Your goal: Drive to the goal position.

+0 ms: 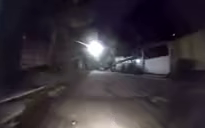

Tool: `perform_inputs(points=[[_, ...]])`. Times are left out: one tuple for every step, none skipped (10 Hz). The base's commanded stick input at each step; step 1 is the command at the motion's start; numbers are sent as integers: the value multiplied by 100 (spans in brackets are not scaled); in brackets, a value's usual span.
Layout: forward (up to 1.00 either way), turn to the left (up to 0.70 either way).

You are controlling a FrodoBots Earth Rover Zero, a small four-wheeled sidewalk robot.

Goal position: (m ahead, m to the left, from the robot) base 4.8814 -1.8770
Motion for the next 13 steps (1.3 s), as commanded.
perform_inputs(points=[[70,0],[70,0],[70,0],[70,0],[70,0],[70,0],[70,0],[70,0],[70,0],[70,0],[70,0],[70,0],[70,0]])
